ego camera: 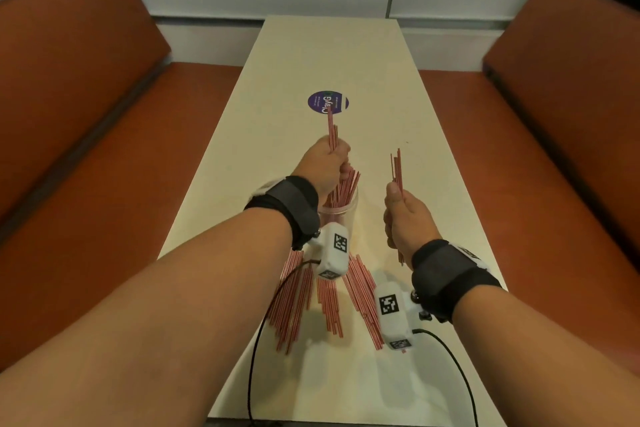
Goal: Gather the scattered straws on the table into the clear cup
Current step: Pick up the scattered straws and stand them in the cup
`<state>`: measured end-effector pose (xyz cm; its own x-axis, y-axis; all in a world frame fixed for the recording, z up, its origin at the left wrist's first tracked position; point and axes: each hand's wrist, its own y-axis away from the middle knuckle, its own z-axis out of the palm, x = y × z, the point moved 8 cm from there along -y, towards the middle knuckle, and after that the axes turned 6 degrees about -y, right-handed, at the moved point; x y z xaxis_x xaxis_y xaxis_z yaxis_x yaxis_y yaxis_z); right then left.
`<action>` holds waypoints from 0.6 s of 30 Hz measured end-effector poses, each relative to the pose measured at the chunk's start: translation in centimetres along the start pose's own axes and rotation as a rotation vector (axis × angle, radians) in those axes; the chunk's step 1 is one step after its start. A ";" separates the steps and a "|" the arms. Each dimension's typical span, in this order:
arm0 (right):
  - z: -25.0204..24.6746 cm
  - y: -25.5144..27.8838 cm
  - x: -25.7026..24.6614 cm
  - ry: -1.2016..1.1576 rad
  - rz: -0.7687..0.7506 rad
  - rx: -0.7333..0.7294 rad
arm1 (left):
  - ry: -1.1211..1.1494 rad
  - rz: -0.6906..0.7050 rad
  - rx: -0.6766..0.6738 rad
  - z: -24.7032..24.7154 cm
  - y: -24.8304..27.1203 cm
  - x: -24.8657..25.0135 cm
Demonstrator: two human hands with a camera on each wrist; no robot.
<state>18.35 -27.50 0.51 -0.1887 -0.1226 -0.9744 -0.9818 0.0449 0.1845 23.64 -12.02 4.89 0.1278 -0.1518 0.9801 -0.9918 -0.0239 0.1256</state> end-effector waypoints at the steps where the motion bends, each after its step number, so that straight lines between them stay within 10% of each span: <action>1: -0.1 0.0 0.1 0.005 0.005 0.003 | -0.002 0.005 -0.002 0.2 -0.1 -0.4; 18: -0.9 -0.2 -0.6 -0.013 -0.016 -0.002 | -0.436 0.145 0.095 -4.9 3.9 -0.2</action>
<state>18.67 -28.28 1.15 -0.1723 -0.1108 -0.9788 -0.9848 0.0415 0.1687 19.73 -7.26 5.97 -0.0020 -0.5608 0.8279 -0.9973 -0.0593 -0.0426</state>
